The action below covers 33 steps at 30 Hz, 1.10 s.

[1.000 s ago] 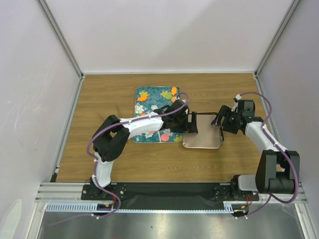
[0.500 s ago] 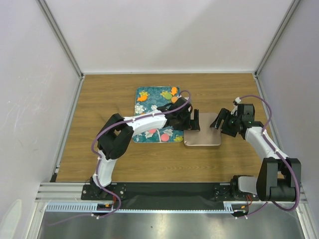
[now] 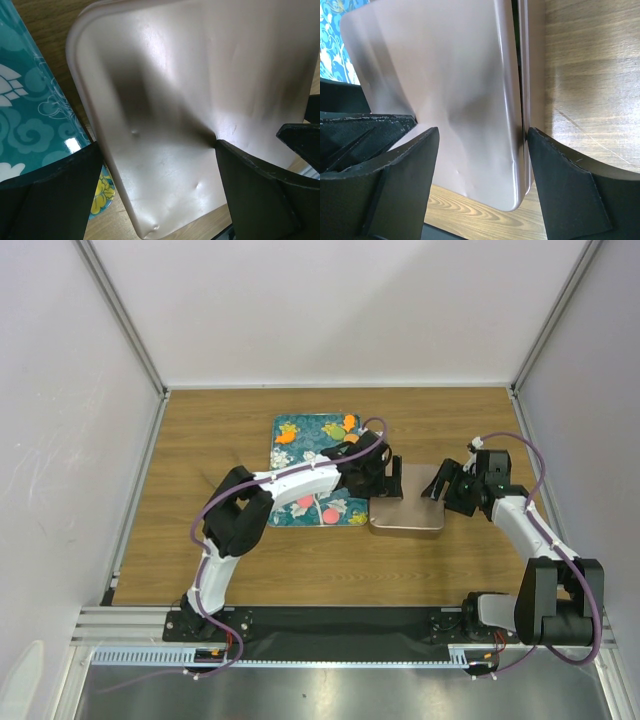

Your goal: Pack the cookies

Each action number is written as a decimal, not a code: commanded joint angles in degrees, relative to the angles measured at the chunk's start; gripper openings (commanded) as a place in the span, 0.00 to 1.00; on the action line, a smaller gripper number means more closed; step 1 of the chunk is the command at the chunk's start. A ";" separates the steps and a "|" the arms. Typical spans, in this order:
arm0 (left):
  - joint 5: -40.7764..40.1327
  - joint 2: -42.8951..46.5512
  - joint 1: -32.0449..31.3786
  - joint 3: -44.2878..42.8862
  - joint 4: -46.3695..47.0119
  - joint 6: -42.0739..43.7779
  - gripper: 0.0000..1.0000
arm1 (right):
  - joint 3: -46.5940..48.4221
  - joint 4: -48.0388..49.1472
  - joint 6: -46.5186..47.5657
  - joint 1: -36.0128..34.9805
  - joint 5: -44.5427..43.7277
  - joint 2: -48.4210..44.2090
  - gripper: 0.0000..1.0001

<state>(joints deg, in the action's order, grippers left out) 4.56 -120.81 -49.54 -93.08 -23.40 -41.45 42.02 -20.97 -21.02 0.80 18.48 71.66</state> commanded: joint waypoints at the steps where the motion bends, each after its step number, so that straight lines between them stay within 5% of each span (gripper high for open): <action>1: -1.31 -1.26 -0.30 -3.69 -1.91 1.63 0.97 | -0.71 1.19 -0.60 -0.36 1.56 -0.03 0.77; 33: -2.10 -1.53 0.14 -9.84 -7.45 5.41 1.00 | -3.79 5.42 -1.22 4.56 4.19 4.63 0.65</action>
<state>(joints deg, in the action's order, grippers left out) 2.96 -123.66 -49.54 -100.66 -31.09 -37.78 39.11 -15.90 -22.33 4.86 22.98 74.91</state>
